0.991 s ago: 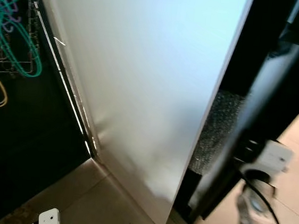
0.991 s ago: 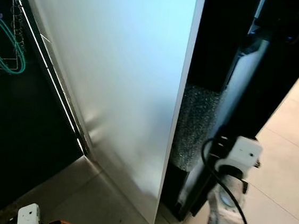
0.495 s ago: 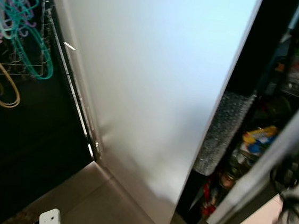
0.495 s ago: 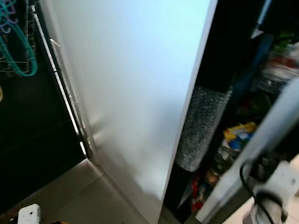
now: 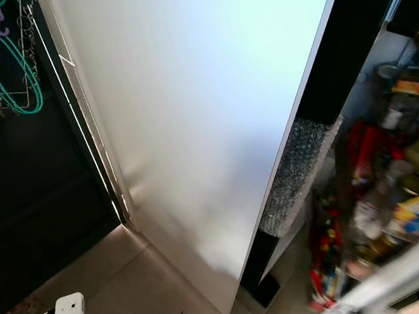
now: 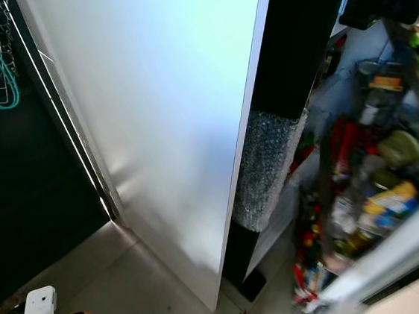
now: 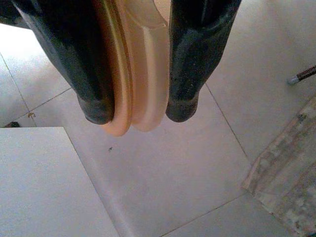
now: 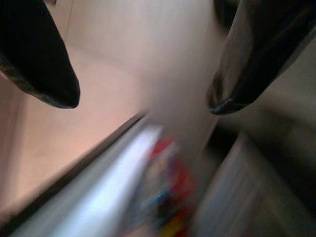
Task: Restocking fridge
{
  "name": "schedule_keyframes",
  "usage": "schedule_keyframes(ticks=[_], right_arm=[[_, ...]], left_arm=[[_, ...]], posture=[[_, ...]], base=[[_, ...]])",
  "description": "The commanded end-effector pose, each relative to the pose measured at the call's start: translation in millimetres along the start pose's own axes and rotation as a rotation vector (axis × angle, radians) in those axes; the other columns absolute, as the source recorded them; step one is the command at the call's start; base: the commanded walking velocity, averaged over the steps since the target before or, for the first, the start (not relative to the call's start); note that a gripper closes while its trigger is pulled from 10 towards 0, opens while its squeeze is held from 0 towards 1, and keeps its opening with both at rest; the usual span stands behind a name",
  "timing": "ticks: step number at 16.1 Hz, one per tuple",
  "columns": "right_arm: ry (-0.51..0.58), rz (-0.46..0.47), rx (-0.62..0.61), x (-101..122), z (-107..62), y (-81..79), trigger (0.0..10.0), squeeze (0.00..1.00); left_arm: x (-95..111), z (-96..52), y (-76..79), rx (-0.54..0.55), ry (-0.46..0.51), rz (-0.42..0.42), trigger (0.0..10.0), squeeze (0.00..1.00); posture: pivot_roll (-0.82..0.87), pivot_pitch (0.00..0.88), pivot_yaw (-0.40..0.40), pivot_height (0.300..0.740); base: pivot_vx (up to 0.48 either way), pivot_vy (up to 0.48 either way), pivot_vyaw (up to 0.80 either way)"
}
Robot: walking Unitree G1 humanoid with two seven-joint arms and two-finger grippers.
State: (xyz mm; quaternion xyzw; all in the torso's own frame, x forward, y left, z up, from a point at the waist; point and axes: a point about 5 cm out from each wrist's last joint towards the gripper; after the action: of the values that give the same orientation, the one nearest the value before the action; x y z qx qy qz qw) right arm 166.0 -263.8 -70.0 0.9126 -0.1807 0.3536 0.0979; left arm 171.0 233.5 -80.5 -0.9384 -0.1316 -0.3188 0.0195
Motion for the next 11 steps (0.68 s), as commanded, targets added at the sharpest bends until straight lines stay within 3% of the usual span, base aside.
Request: schedule_keyframes(ticks=[1,3,7,11], right_arm=[[-0.11,-0.042,0.026,-25,-5.0,-3.3,10.0,0.0],[-0.199,-0.038,0.01,-48,-11.4,-7.0,10.0,0.0],[-0.187,-0.072,0.095,-51,-12.3,-25.9,10.0,0.0],[-0.172,-0.15,0.153,-43,-9.2,-33.3,10.0,0.0]], left_arm=[[-9,-2.0,-4.3,0.009,-0.046,0.011,10.0,0.0],[-5,-2.6,-12.1,0.02,-0.04,0.01,10.0,0.0],[-13,-6.8,-23.6,0.04,-0.054,0.029,10.0,0.0],[-24,-6.2,-8.9,0.033,-0.085,0.051,10.0,0.0]], posture=[[-0.07,0.0,0.06,0.74],[-0.05,0.0,0.06,0.74],[-0.05,0.0,0.061,0.74],[-0.05,0.0,0.052,0.74]], base=[[0.0,0.0,0.0],[0.0,0.0,0.0],[0.0,0.0,0.0],[0.0,0.0,0.0]])
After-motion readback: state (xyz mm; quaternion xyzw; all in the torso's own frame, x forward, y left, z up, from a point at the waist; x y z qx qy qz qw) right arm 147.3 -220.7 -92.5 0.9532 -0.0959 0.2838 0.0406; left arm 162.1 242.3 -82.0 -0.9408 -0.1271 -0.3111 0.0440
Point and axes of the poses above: a point about 5 cm out from each wrist's last joint towards the gripper, its own z axis pointing out of the wrist towards the gripper, its own x axis along the axis of the wrist's last joint, y = z × x, and after that the axes turned 8 degrees about z, right-handed
